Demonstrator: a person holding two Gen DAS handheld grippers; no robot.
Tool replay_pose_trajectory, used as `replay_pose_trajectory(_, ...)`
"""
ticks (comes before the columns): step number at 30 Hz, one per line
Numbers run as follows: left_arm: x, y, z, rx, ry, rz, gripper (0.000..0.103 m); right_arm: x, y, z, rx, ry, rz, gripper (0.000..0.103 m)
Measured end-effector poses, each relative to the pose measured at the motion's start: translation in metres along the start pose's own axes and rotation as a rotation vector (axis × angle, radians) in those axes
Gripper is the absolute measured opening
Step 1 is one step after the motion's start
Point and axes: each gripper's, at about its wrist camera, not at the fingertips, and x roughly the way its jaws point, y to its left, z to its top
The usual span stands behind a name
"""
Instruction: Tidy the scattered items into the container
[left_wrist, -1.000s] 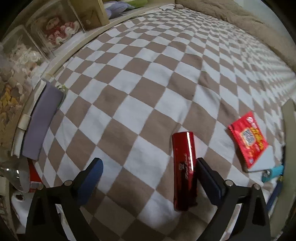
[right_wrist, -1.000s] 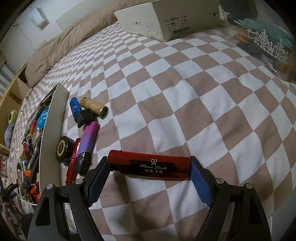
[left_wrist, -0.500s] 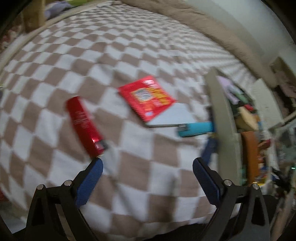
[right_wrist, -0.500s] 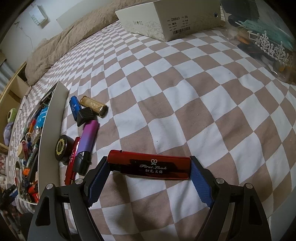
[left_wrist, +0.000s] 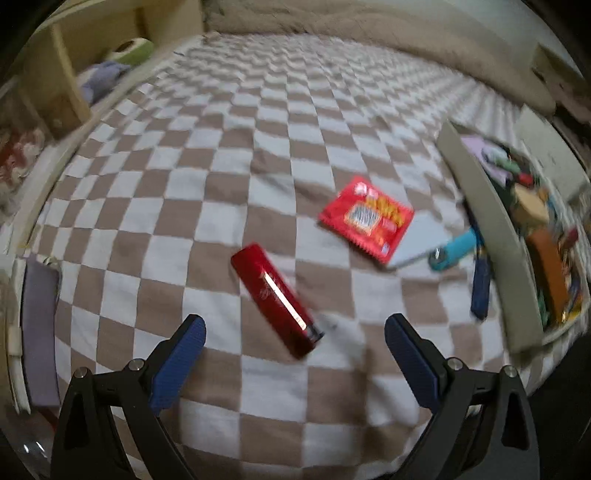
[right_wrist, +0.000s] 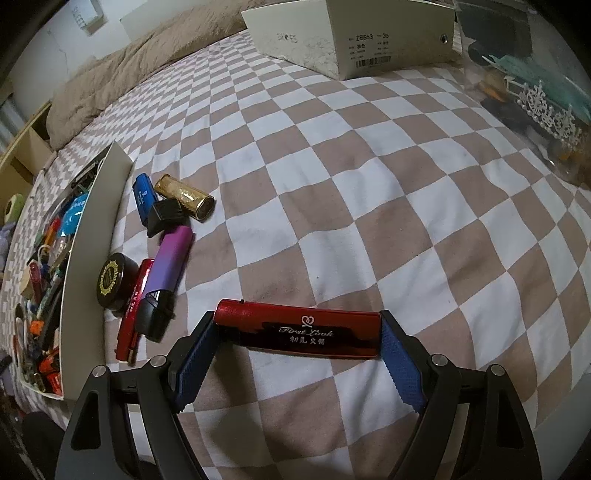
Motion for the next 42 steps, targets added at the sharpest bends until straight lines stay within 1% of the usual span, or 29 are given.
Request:
replay_pose_trajectory(2,0.006,-0.002,-0.004,0.0,0.046,-0.086,0.098,0.001,0.001,0.0,-0.003,0.003,-0.005,0.084)
replay_pose_trajectory(4,0.01,-0.011,-0.008,0.036,0.056,-0.155,0.098,0.002,0.002,0.001,-0.011,0.007,-0.017,0.084)
replay_pose_trajectory(7,0.012,-0.023,-0.008,0.073,0.046,-0.215,0.099,0.002,0.004,0.001,-0.019,0.011,-0.026,0.084)
replay_pose_trajectory(9,0.015,-0.025,-0.003,0.058,0.04,-0.248,0.099,0.002,0.004,0.001,-0.023,0.011,-0.024,0.084)
replay_pose_trajectory(13,0.018,-0.027,0.013,0.008,0.015,-0.341,0.099,0.003,0.005,0.001,-0.027,0.013,-0.028,0.084)
replay_pose_trajectory(15,0.018,-0.028,0.018,0.0,0.022,-0.358,0.099,0.003,0.005,0.001,-0.031,0.013,-0.031,0.084)
replay_pose_trajectory(17,0.014,-0.029,0.02,0.038,0.029,-0.304,0.099,0.003,0.005,0.001,-0.033,0.012,-0.03,0.084)
replay_pose_trajectory(21,0.003,-0.029,0.019,0.152,-0.009,-0.114,0.099,0.004,0.005,0.001,-0.033,0.013,-0.027,0.084)
replay_pose_trajectory(23,0.006,-0.025,0.022,0.163,-0.022,-0.036,0.099,0.004,0.006,0.001,-0.038,0.014,-0.032,0.085)
replay_pose_trajectory(25,0.015,-0.02,0.025,0.136,-0.012,0.017,0.099,0.004,0.006,0.001,-0.039,0.013,-0.032,0.084)
replay_pose_trajectory(26,0.02,-0.018,0.027,0.117,-0.006,0.031,0.099,0.004,0.006,0.0,-0.038,0.011,-0.03,0.084)
replay_pose_trajectory(29,0.033,-0.015,0.03,0.072,0.009,0.035,0.099,0.003,0.006,0.0,-0.039,0.006,-0.029,0.084)
replay_pose_trajectory(33,0.041,-0.023,0.031,0.077,0.004,0.101,0.098,0.002,0.013,0.0,-0.071,-0.005,-0.058,0.084)
replay_pose_trajectory(35,0.041,-0.025,0.032,0.076,-0.001,0.107,0.094,0.001,0.014,-0.001,-0.078,-0.009,-0.063,0.084)
replay_pose_trajectory(36,0.04,-0.026,0.033,0.072,-0.008,0.108,0.087,0.001,0.013,-0.001,-0.077,-0.01,-0.06,0.084)
replay_pose_trajectory(37,0.039,-0.025,0.033,0.065,-0.014,0.108,0.083,0.001,0.012,-0.001,-0.074,-0.011,-0.055,0.084)
replay_pose_trajectory(39,0.038,-0.025,0.032,0.047,-0.019,0.106,0.083,0.001,0.011,-0.001,-0.072,-0.012,-0.051,0.084)
replay_pose_trajectory(42,0.037,-0.03,0.026,0.047,-0.035,0.121,0.083,0.003,0.011,-0.001,-0.079,-0.011,-0.052,0.084)
